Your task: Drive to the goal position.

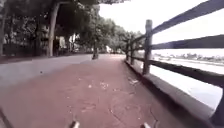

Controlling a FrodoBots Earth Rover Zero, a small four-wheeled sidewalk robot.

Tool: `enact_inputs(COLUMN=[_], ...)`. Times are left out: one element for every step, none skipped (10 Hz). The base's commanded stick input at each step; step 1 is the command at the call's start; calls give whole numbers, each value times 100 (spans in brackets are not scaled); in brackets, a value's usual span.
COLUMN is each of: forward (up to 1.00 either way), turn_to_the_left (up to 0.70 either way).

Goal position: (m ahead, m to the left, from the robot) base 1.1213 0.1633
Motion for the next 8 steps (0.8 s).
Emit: enact_inputs(forward=[70, 70, 70, 70, 70, 70, 70, 70], turn_to_the_left=[0, 0, 3, 16, 33, 34, 34, 0])
